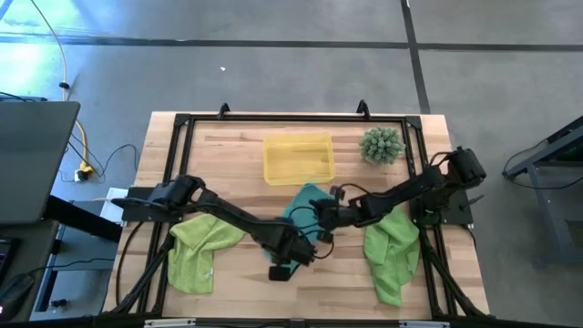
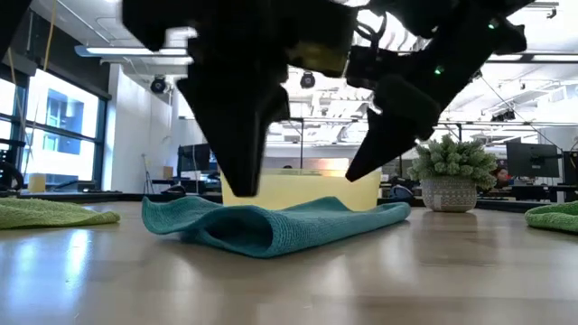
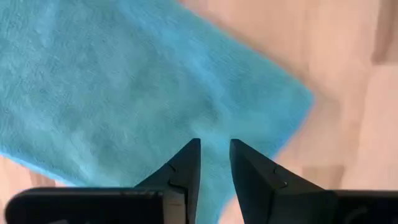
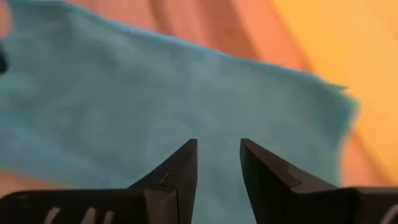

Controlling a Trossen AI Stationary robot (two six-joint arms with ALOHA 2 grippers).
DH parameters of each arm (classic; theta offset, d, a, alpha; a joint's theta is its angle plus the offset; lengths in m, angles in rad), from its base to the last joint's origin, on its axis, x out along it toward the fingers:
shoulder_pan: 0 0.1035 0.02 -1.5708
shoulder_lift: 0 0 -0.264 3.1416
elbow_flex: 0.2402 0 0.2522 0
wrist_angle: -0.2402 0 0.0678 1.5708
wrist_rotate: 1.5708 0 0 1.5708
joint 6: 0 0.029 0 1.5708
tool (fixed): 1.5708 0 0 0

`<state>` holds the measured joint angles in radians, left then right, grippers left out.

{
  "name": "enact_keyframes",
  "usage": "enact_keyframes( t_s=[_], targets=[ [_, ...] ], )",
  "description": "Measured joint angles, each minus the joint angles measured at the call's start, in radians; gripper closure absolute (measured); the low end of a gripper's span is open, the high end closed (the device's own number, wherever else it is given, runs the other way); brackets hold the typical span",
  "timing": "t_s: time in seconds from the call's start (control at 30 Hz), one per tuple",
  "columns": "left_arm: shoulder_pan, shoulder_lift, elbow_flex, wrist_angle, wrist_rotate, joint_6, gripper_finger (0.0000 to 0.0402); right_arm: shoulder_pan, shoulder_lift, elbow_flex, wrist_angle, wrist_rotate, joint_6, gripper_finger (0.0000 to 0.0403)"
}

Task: Roll microfiber towels into tight, uniform cylinder then place into a basket
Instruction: Fold the blue microfiber cloth

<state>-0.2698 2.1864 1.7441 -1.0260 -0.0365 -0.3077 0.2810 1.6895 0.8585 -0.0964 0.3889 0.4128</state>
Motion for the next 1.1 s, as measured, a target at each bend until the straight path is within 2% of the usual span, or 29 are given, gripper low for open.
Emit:
enact_keyframes(
  t_s=[0.17,0.3,0.5,0.67,0.8,1.1],
  targets=[
    [-0.024,-0.012,0.0,-0.105,-0.001,0.042,0.0323,0.045,0.034,-0.022,0.068,-0.004,0.033,0.0291],
    [-0.046,-0.011,-0.003,-0.192,-0.002,0.052,0.0323,0.053,0.074,-0.025,0.033,0.003,0.028,0.0291],
    [-0.101,-0.018,-0.007,-0.277,-0.001,0.04,0.0323,0.037,0.094,-0.017,-0.127,0.046,0.012,0.0291],
    [-0.145,-0.05,-0.007,-0.259,-0.008,0.003,0.0323,0.021,0.063,-0.019,-0.273,0.076,-0.027,0.0291],
    [-0.171,-0.089,-0.007,-0.24,-0.073,-0.023,0.0323,0.02,0.008,-0.027,-0.347,0.064,-0.071,0.0291],
    [-0.192,-0.217,-0.009,-0.2,-0.277,-0.02,0.0323,0.083,-0.171,-0.025,-0.362,0.021,-0.122,0.0291]
  ],
)
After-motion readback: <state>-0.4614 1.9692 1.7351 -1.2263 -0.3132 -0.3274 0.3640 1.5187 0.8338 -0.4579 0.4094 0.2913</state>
